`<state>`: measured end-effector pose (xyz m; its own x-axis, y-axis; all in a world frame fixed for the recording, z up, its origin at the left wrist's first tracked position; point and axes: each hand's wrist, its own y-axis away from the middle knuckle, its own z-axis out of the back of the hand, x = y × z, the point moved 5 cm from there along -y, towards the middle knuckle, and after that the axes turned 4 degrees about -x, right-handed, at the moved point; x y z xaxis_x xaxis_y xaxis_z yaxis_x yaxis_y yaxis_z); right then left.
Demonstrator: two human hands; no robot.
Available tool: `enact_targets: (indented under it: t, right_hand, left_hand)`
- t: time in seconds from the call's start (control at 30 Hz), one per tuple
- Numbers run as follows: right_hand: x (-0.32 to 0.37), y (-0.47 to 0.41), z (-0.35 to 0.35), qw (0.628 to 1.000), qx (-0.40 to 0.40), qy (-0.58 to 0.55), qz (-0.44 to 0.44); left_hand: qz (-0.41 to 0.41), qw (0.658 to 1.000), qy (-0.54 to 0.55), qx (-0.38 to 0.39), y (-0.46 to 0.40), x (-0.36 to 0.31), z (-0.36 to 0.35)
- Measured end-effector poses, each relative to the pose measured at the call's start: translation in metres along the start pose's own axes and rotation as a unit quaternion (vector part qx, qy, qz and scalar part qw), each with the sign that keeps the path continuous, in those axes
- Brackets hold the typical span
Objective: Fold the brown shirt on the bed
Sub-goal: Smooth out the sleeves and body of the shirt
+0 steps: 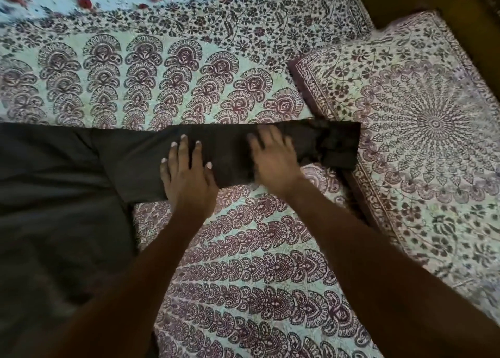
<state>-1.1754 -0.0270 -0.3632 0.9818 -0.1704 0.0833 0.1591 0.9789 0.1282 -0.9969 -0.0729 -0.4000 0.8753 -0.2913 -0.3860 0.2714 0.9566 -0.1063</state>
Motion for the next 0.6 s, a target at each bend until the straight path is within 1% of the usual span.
enact_targets:
  t: [0.07,0.13,0.2,0.3,0.37,0.47,0.5,0.53,0.6]
  right_hand:
    - [0.028,-0.002,-0.024,0.996,0.012,-0.086,0.036]
    - [0.042,-0.007,-0.043,0.993,0.015,-0.116,0.016]
    - [0.04,-0.008,-0.057,0.995,0.014,-0.094,-0.03]
    - [0.019,0.004,-0.065,0.993,-0.019,-0.046,-0.11]
    - [0.003,0.016,-0.064,0.983,-0.04,-0.033,-0.174]
    - [0.001,0.017,-0.061,0.964,-0.043,-0.048,-0.258]
    - [0.007,0.012,-0.058,0.962,-0.056,-0.046,-0.263]
    - [0.017,0.004,-0.054,0.967,-0.07,-0.04,-0.243]
    - [0.046,-0.014,-0.053,0.987,-0.073,-0.044,-0.137]
  left_hand:
    - [0.054,0.998,0.001,-0.039,0.004,0.031,0.014]
    - [0.107,0.992,-0.017,-0.062,0.008,0.072,0.023]
    - [0.126,0.991,-0.039,-0.027,0.015,0.103,0.023]
    - [0.087,0.993,-0.065,0.046,0.024,0.122,0.018]
    - [0.068,0.992,-0.079,0.065,0.023,0.123,0.018]
    - [0.022,0.991,-0.111,0.076,0.014,0.121,0.019]
    - [0.003,0.99,-0.116,0.084,0.009,0.119,0.018]
    - [-0.014,0.989,-0.116,0.091,0.005,0.118,0.016]
    - [-0.047,0.988,-0.107,0.102,-0.006,0.111,0.01]
